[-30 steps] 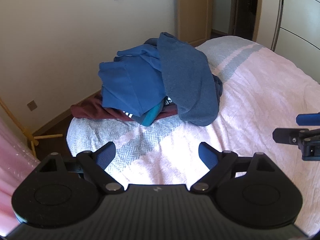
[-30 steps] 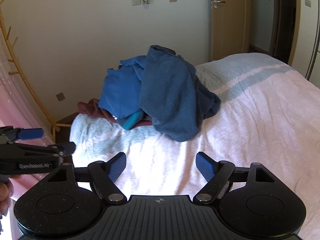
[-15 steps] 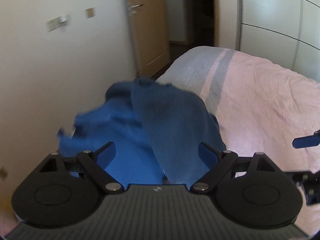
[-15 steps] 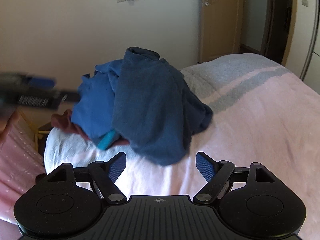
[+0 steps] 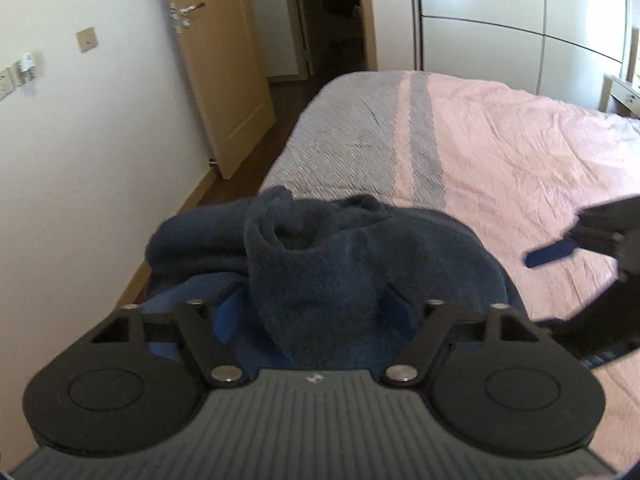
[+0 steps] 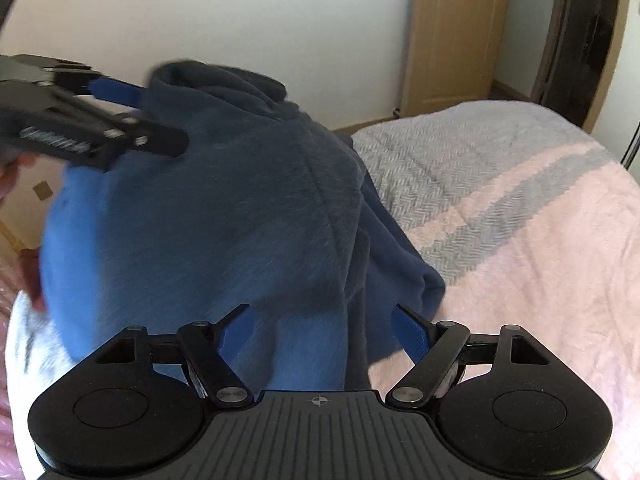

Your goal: Fold clothes

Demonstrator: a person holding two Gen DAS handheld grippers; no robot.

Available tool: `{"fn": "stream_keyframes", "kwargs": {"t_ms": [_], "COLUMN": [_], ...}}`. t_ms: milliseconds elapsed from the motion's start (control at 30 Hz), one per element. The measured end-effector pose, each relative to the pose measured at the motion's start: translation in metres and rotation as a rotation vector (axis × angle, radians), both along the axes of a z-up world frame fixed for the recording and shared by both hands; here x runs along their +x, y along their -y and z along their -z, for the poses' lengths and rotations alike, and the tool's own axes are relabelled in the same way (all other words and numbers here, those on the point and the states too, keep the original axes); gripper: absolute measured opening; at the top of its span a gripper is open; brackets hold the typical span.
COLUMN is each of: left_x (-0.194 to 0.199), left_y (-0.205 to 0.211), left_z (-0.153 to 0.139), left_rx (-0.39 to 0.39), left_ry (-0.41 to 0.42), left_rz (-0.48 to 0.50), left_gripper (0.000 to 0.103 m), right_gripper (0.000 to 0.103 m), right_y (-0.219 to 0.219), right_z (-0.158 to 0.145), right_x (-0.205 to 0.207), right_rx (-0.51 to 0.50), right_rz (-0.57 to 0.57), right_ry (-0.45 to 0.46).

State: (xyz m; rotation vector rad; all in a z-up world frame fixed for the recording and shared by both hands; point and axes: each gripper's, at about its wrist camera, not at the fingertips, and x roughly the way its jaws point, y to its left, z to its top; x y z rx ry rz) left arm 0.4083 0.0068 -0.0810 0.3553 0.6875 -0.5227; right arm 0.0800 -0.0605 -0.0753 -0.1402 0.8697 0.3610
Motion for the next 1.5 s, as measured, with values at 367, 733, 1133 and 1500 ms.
{"fn": "stream_keyframes", "kwargs": {"t_ms": [367,733,1133,1500], "left_x": [-0.045,-0.242,-0.492,-0.489], "left_y": [0.012,0.082,0.183,0.354], "left_z": [-0.024,-0.071,-0.058,-0.069], "left_rx": [-0.048,-0.135,-0.238,-0.288], "left_ry": [0.134,0.108,-0.193,-0.292], "left_rz": [0.174,0.451,0.822,0.966], "left_gripper": [0.007,0.006,0.006,0.007], "right_gripper": [0.004,0.002,0.002,0.002], "right_y": [-0.004,0.087,0.227,0.322], "right_z": [-0.005,-0.096,-0.086,-0.124], "right_x": [-0.003,-0.186,-0.526,-0.663], "right_rx": [0.031,-0.019,-0.006,0.014], "right_rz": [-0.019,0.004,0.343,0.730], "right_ry": [-0.018,0.066,-0.131,-0.054]}}
